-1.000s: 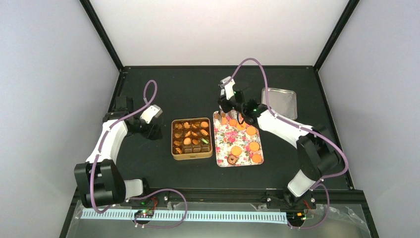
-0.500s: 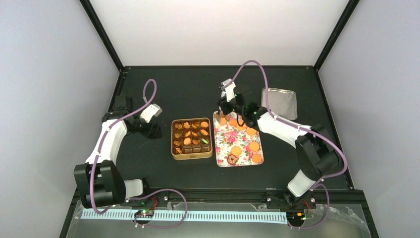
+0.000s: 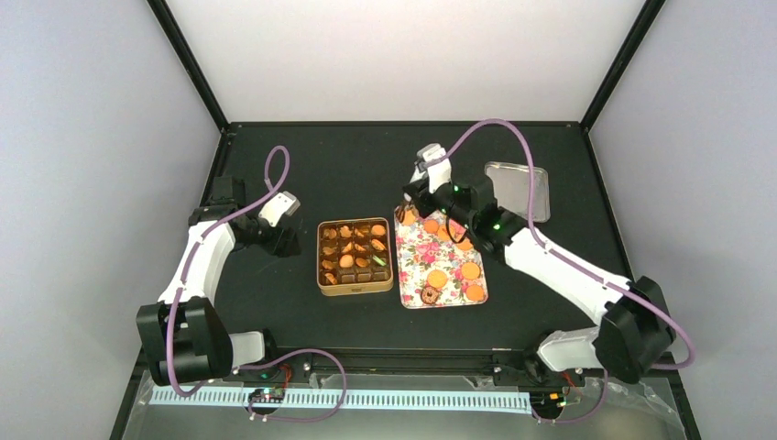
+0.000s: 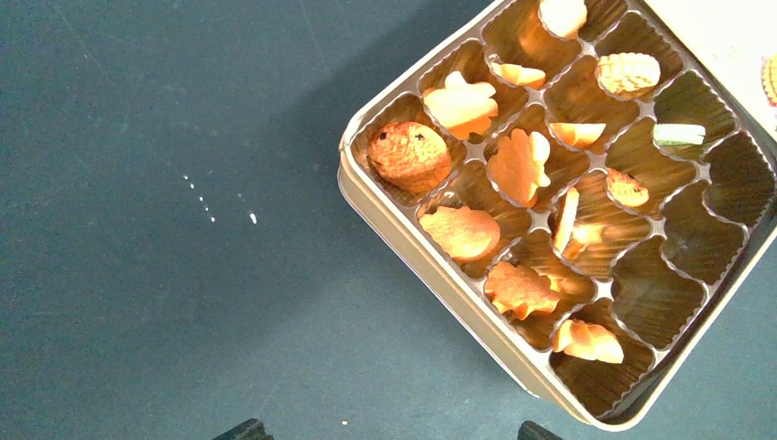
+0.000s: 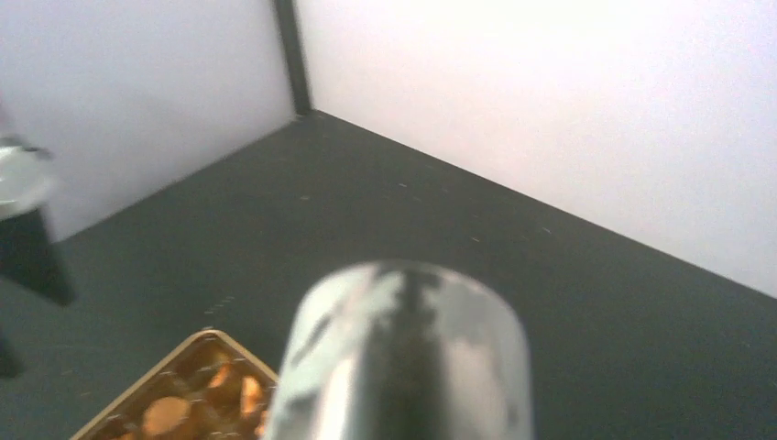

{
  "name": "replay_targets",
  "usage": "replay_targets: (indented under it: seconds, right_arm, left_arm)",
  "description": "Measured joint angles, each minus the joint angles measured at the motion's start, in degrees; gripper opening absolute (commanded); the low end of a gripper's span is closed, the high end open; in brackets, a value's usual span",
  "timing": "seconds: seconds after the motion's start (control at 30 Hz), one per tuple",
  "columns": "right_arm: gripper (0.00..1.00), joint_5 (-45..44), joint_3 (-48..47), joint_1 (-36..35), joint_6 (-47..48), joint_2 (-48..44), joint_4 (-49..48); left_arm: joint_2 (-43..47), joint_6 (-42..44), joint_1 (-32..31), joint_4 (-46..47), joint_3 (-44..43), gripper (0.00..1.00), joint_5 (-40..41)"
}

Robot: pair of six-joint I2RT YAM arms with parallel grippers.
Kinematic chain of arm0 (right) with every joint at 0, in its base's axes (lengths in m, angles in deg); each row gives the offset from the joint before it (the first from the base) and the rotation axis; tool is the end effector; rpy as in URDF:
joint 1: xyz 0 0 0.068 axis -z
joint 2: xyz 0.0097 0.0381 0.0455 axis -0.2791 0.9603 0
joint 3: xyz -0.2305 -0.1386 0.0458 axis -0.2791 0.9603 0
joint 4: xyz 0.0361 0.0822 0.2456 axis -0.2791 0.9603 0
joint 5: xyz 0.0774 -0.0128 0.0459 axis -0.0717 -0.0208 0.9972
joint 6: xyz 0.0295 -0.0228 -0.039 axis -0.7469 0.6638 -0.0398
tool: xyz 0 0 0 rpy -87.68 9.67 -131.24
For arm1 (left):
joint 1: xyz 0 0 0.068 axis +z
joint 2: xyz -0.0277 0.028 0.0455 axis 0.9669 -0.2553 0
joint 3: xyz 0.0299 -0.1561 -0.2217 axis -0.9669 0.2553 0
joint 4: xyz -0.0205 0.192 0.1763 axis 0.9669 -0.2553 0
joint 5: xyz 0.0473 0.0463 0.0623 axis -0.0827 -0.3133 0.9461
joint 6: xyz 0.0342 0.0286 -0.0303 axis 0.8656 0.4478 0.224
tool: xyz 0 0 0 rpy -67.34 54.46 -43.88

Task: Pack the cookies
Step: Pick up the fake cookies from the plate, then place the fake cookies in the empty pocket of the box.

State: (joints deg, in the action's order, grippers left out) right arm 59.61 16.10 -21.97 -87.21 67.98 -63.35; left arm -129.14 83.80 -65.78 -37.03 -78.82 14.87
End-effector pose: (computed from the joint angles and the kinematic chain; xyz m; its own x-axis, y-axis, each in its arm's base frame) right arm 0.2510 0.1989 0.3087 -0.2588 -0.1311 -0.9570 -0.6283 0.7754 0.0637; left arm 0.2277 0.0191 0.2413 -0.7083 0.3971 -0.5836 0.5852 0.7927 -0.1708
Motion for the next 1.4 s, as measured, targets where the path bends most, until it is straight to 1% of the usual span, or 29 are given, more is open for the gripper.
replay_targets:
  seconds: [0.1, 0.27, 0.4, 0.5, 0.7, 0.87, 1.03, 1.2, 1.3, 1.4]
  right_arm:
    - [0.15, -0.8, 0.7, -3.4, 0.0, -2.9, 0.1]
    - [0.14, -2.7, 0.8, -15.3, 0.1, -3.5, -0.6]
    - [0.14, -4.0, -0.5, -22.1, 0.1, 0.5, -1.6]
    - [0.15, -4.5, -2.6, -24.9, 0.1, 5.5, -2.7]
    - [0.20, -5.0, -5.0, -26.3, 0.1, 11.9, -4.3]
    - [0.32, -5.9, -5.4, -26.4, -0.1, 12.3, -5.3]
    - [0.39, -5.6, -5.9, -26.4, -0.3, 12.7, -5.2]
    - [0.42, -4.3, -6.6, -26.4, -0.6, 12.7, -4.0]
    - [0.42, -3.3, -6.6, -26.3, -0.6, 12.7, -2.8]
    - [0.39, -2.4, -7.0, -26.0, -0.7, 12.7, -1.6]
  left_arm:
    - [0.0, 0.0, 0.0, 0.0, 0.0, 0.72, 0.0]
    - [0.0, 0.0, 0.1, 0.1, 0.0, 0.72, 0.0]
    - [0.0, 0.0, 0.6, 0.1, 0.0, 0.72, 0.0]
    - [0.0, 0.0, 0.8, 0.1, 0.0, 0.72, 0.0]
    - [0.0, 0.0, 1.3, 0.1, 0.0, 0.72, 0.0]
    - [0.0, 0.0, 1.4, 0.1, 0.0, 0.72, 0.0]
    - [0.0, 0.0, 1.4, 0.1, 0.0, 0.72, 0.0]
    - [0.0, 0.0, 1.4, 0.0, 0.0, 0.72, 0.0]
    - [0.0, 0.0, 1.4, 0.0, 0.0, 0.72, 0.0]
    - [0.1, 0.0, 1.4, 0.0, 0.0, 0.72, 0.0]
